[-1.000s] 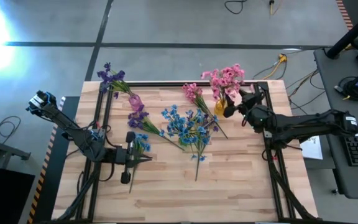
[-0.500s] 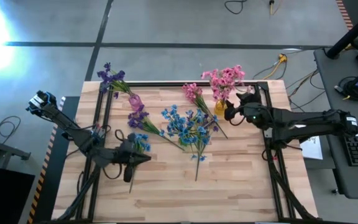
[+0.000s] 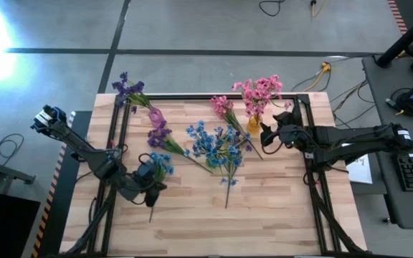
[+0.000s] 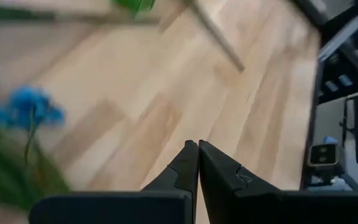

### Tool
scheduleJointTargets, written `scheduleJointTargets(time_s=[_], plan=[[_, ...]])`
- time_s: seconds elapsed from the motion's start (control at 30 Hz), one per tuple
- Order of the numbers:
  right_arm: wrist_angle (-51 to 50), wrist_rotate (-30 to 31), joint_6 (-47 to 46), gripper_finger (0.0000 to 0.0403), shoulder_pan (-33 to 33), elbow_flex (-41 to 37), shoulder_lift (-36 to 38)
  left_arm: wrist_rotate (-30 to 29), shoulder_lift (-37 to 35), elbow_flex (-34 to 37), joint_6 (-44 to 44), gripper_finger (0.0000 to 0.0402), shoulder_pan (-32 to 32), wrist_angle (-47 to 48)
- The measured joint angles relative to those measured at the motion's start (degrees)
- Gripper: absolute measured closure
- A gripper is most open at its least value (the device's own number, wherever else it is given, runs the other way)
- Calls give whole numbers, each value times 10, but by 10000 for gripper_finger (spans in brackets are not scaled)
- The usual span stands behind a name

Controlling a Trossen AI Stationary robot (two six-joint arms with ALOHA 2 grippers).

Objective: Sort flowers into vase by color
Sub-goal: Put the right violet flowers into the violet vase

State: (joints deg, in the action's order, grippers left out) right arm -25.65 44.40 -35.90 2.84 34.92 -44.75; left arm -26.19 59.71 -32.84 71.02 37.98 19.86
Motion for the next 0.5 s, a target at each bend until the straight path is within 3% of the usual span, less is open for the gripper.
scheduleJointTargets(time_s=[0.27,0.5], plan=[[-25,-28,-48,92,-24,-1,0,105,33,0,111,402,0,58],[-26,-130,-114,92,-31,-2,-28,129,50,-12,119,402,0,65]])
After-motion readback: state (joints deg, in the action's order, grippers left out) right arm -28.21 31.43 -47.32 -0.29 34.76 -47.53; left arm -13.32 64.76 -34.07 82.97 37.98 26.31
